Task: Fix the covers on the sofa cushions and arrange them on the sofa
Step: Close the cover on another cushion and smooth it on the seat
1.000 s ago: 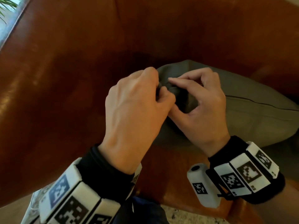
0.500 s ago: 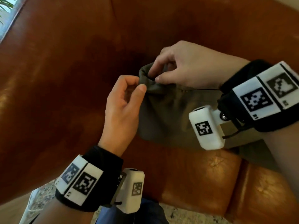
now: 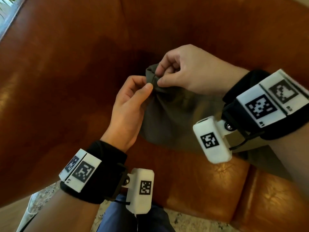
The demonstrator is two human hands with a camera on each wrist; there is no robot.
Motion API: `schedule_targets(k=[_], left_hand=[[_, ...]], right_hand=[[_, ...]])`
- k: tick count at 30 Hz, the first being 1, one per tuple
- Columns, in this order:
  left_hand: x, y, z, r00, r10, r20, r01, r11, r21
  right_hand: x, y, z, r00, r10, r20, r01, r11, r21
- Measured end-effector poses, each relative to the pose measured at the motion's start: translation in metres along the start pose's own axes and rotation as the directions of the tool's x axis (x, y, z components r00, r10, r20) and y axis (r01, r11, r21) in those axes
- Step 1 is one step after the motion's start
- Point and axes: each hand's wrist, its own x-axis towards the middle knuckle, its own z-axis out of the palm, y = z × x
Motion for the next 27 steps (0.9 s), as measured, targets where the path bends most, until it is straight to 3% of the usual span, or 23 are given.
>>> schedule_targets(k=[4,8,11,19,27], left_hand=[[0.011,0.004,0.006,0.987,-0.085,-0.134,0.096,0.992,0.079],[0.015,0.009,0.001,0.991,-0.130,-0.037,0.131,0.991,0.038],[0.015,0.007,0.000,0.992,-0.127,0.019,0.128,0.991,-0.046],[0.026,0.005,0.005,0.989,-0.115,0.096,0.128,0.982,-0.140],[0.027,0.007,0.000,0.990,-0.118,0.078,0.114,0.992,0.057]], right_hand=[[-0.007,-0.001,0.022,0.962,-0.127,-0.241,0.125,0.992,-0.026],[-0.017,0.007,0.034,0.892,-0.240,-0.384,0.219,0.971,-0.099],[-0.021,0.016,0.033,0.860,-0.232,-0.455,0.199,0.973,-0.120],[-0.019,0.015,0.015,0.895,-0.099,-0.436,0.091,0.995,-0.038],[-0.005,0.013,0.010,0.919,-0.103,-0.380,0.061,0.991,-0.122]])
